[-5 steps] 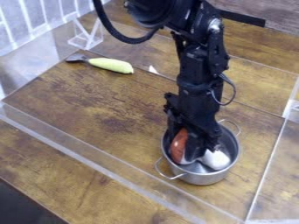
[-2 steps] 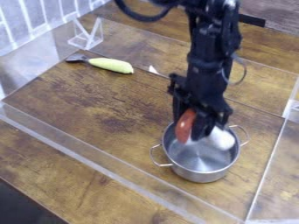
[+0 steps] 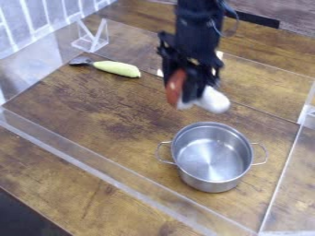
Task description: Remove the mushroom from the silver pot and put it on the table
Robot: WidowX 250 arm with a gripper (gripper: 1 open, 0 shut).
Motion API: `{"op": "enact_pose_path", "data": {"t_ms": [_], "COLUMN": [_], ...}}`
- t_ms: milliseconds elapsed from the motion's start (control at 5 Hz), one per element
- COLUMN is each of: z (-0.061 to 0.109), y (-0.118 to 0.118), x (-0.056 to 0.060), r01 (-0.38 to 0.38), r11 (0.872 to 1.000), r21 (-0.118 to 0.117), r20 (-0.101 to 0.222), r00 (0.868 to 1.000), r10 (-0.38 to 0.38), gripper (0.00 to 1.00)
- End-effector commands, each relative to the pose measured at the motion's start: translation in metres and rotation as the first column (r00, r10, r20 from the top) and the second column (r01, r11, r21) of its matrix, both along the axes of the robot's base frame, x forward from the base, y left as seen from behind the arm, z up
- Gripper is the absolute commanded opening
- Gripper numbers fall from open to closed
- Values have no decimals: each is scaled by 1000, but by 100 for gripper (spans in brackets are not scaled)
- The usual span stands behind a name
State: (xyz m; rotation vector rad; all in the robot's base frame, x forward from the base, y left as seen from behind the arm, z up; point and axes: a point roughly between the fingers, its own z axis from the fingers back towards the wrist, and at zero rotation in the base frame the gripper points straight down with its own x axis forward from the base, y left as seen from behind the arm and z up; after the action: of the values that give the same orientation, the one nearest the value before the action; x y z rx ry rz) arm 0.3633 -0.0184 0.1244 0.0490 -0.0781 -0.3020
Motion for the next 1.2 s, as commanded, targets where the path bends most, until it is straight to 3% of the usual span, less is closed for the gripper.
{"op": "enact_pose_path", "data": {"t_ms": [0, 200, 400, 600, 1000], "z": [40, 34, 14, -6, -40], "y": [30, 43, 46, 45, 69], "x": [-6, -22, -32, -33, -30], "r01": [30, 59, -22, -94, 7], "r11": [1000, 998, 999, 995, 1000], "r21": [-2, -13, -24, -27, -27], "r20": [81, 51, 16, -8, -37], "r00": [996, 997, 1000, 996, 999], "r10": [-30, -58, 23, 94, -8], "gripper": [0, 0, 0, 0, 0]}}
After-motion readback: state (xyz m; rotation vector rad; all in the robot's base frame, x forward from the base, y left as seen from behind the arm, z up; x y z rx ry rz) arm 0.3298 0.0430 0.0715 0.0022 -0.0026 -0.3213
